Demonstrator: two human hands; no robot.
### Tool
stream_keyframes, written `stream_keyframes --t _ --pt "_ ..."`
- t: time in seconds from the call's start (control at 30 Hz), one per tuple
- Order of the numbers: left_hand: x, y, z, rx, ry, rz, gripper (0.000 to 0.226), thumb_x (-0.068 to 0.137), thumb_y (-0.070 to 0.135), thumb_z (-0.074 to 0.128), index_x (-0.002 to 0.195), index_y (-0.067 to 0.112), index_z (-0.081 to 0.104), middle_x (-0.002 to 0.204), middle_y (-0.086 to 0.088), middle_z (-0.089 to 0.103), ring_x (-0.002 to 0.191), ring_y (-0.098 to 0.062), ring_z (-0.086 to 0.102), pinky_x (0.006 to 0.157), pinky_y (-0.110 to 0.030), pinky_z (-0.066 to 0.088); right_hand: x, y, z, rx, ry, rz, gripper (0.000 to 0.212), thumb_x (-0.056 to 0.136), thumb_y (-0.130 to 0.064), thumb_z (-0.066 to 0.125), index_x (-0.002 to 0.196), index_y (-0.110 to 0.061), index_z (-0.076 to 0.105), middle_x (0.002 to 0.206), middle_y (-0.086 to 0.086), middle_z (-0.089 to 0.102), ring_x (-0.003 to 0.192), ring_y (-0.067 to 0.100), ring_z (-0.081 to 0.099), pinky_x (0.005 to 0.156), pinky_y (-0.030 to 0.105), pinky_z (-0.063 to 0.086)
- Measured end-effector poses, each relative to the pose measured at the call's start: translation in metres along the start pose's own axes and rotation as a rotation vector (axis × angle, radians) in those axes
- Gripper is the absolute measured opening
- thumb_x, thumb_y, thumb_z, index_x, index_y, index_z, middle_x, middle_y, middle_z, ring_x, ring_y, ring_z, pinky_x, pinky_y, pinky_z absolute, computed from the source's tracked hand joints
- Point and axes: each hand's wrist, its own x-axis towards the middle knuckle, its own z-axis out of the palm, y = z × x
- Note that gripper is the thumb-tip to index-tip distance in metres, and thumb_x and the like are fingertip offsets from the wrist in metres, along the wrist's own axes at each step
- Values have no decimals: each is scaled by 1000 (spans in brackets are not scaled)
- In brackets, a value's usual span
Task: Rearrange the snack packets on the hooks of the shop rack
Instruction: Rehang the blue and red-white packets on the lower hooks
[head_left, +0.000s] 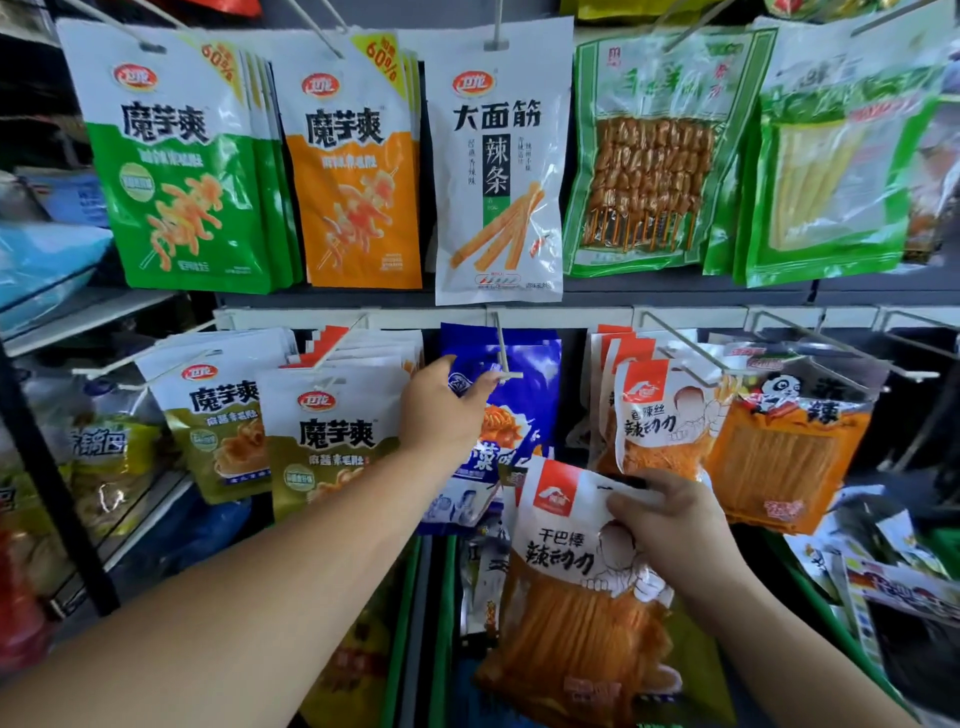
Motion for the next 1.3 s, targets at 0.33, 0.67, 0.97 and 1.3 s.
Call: stream_keyframes --t 0.33,0.67,0.97,1.3 --pt "-14 -24 -9 393 -148 -80 23 90 34 72 102 14 69 95 -5 76 86 -25 71 72 -33 58 12 2 -8 90 -25 -29 26 91 -5 76 116 -3 73 81 13 77 59 16 75 49 26 56" --pt "-97 -35 1 -119 -582 -181 41 74 33 92 110 30 73 107 15 80 98 3 73 85 -20 58 10 3 -3 319 -83 75 38 79 7 83 114 1 70 93 26 79 73 40 79 60 43 64" --pt "-90 -46 12 -277 -545 -323 19 91 11 76 108 18 78 99 3 83 94 -14 79 79 -24 63 18 2 -10 341 -68 103 44 72 -5 91 111 2 73 98 24 80 89 45 78 85 62 62" --pt "-100 -38 9 -257 -534 -177 26 95 15 72 114 33 73 104 17 81 100 -1 75 91 -27 56 26 1 -70 248 335 -79 38 75 -28 94 81 -6 63 74 9 63 68 25 61 63 38 51"
